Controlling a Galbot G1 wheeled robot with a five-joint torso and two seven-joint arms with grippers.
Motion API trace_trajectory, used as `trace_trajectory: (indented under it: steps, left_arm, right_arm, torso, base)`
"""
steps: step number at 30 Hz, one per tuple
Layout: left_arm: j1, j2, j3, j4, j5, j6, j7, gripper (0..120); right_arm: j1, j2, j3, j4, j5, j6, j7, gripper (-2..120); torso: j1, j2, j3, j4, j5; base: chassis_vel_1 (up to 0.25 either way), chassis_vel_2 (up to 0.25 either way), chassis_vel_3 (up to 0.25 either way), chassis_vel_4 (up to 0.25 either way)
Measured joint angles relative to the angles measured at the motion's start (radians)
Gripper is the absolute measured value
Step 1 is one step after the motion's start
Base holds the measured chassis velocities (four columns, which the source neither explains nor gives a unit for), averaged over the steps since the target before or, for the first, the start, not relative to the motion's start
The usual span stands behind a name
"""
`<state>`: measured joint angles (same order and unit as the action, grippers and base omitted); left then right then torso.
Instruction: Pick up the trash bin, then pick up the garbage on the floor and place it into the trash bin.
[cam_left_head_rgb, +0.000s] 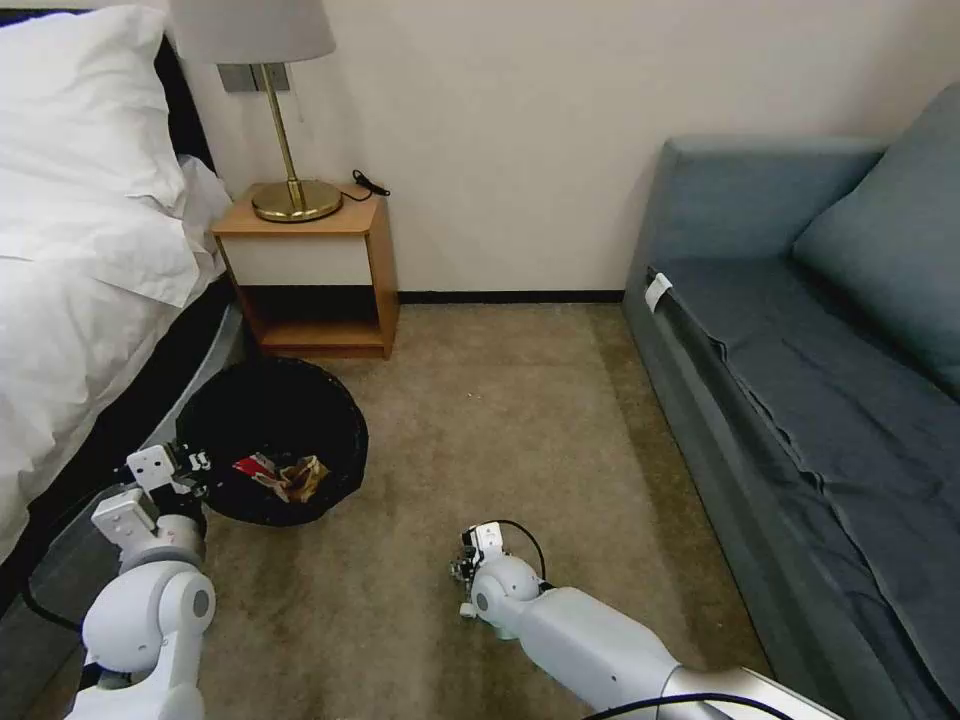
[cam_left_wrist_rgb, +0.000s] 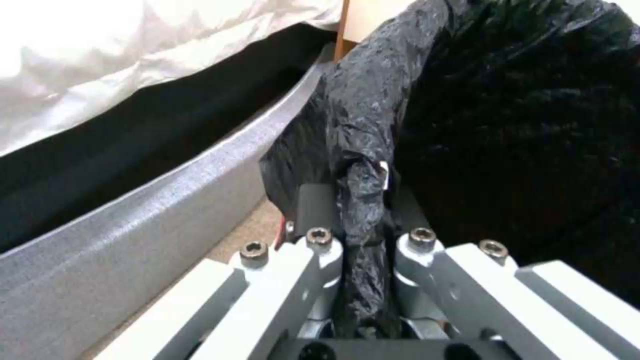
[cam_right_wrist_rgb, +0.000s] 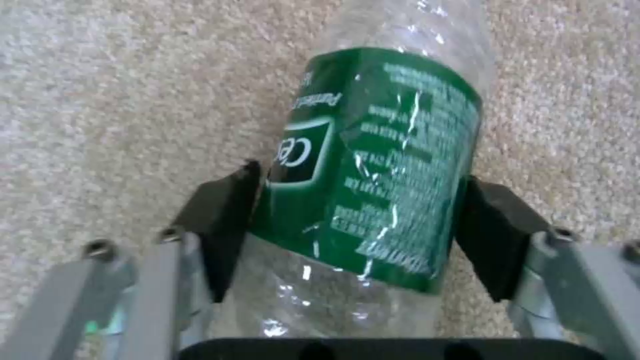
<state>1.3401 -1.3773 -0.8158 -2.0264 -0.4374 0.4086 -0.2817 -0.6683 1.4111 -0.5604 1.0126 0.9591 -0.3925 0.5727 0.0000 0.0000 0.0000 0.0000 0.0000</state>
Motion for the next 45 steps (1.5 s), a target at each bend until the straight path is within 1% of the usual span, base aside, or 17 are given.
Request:
trace_trajectory:
  steps: [4,5,9,15,19,20,21,23,24,26,29,30,34,35,39,40,45]
  left_arm:
    - [0.000,0.000,0.000,0.000,0.000,0.000,0.000,4]
    - [0.000,0.000,0.000,0.000,0.000,0.000,0.000,4]
    - [0.001,-0.001,0.001,0.001,0.001,0.000,-0.001,4]
    - [0.000,0.000,0.000,0.001,0.001,0.000,0.000,4]
    - [-0.003,0.006,0.002,0.001,-0.001,0.000,-0.001,4]
    - [-0.003,0.006,0.002,0.001,-0.001,0.000,-0.001,4]
    - [-0.004,0.007,0.005,0.001,-0.001,0.000,-0.001,4]
    - [-0.004,0.007,0.009,0.001,-0.001,0.000,0.000,4]
    - [-0.004,0.008,0.013,0.001,-0.001,0.000,0.000,4]
    - [-0.004,0.008,0.016,0.001,-0.001,0.000,-0.001,4]
    - [-0.003,0.006,0.028,0.001,0.003,0.002,0.000,4]
    - [-0.003,0.006,0.028,0.001,0.003,0.002,0.000,4]
    - [0.007,-0.005,0.051,-0.003,0.018,0.002,-0.001,4]
    - [0.007,-0.005,0.051,-0.003,0.018,0.002,-0.001,4]
    - [0.015,-0.013,0.061,-0.022,0.023,0.007,-0.001,4]
    - [0.015,-0.013,0.061,-0.022,0.023,0.007,-0.001,4]
    - [0.018,-0.022,0.065,-0.038,0.024,0.014,-0.001,4]
  right_arm:
    - [-0.002,-0.005,0.001,-0.002,-0.012,0.007,-0.005,45]
    - [-0.002,-0.005,0.001,-0.002,-0.012,0.007,-0.005,45]
    - [-0.010,-0.025,0.004,0.030,-0.017,0.011,-0.001,30]
    - [-0.008,-0.069,0.013,0.151,-0.016,0.011,0.021,22]
    - [0.043,-0.175,0.056,0.437,0.027,-0.014,0.071,21]
    - [0.043,-0.175,0.056,0.437,0.027,-0.014,0.071,21]
    - [0.076,-0.214,0.083,0.549,0.053,-0.028,0.090,21]
    - [0.109,-0.232,0.107,0.644,0.076,-0.036,0.104,21]
    - [0.151,-0.236,0.126,0.733,0.117,-0.038,0.123,21]
    - [0.175,-0.227,0.132,0.779,0.148,-0.038,0.135,21]
    - [0.248,-0.175,0.123,0.868,0.227,-0.016,0.158,21]
    - [0.248,-0.175,0.123,0.868,0.227,-0.016,0.158,21]
    - [0.362,-0.061,-0.014,0.858,0.279,0.049,0.190,21]
    - [0.362,-0.061,-0.014,0.858,0.279,0.049,0.190,21]
    - [0.395,0.018,-0.144,0.727,0.251,0.082,0.196,21]
    - [0.395,0.018,-0.144,0.727,0.251,0.082,0.196,21]
    - [0.412,0.072,-0.302,0.546,0.174,0.138,0.195,21]
  torso:
    - [0.000,0.000,0.000,0.0000,0.0000]
    - [0.000,0.000,0.000,0.0000,0.0000]
    - [0.000,0.000,0.000,0.0000,0.0001]
    - [0.000,0.000,0.000,-0.0001,0.0002]
    - [0.000,0.000,0.000,0.0001,0.0001]
    - [0.000,0.000,0.000,0.0001,0.0001]
    - [0.000,0.000,0.000,-0.0003,0.0000]
    - [0.000,0.000,0.000,-0.0004,-0.0001]
    - [0.000,0.000,0.000,-0.0003,0.0000]
    - [0.000,0.000,0.000,-0.0004,0.0000]
    - [0.000,0.000,0.000,0.0000,-0.0001]
    - [0.000,0.000,0.000,0.0000,-0.0001]
    - [0.000,0.000,0.000,0.0003,-0.0003]
    - [0.000,0.000,0.000,0.0003,-0.0003]
    - [0.000,0.000,0.000,0.0001,-0.0001]
    - [0.000,0.000,0.000,0.0001,-0.0001]
    - [0.000,0.000,0.000,0.0001,-0.0002]
  base:
    - [0.000,0.000,0.000,0.000]
    - [0.000,0.000,0.000,0.000]
    - [0.000,0.000,0.000,0.000]
    - [0.000,0.000,0.000,0.000]
    - [0.000,0.000,0.000,0.000]
    - [0.000,0.000,0.000,0.000]
    - [0.000,0.000,0.000,0.000]
    - [0.000,0.000,0.000,0.000]
    - [0.000,0.000,0.000,0.000]
    - [0.000,0.000,0.000,0.000]
    - [0.000,0.000,0.000,0.000]
    - [0.000,0.000,0.000,0.000]
    - [0.000,0.000,0.000,0.000]
    - [0.000,0.000,0.000,0.000]
    - [0.000,0.000,0.000,0.000]
    - [0.000,0.000,0.000,0.000]
    - [0.000,0.000,0.000,0.000]
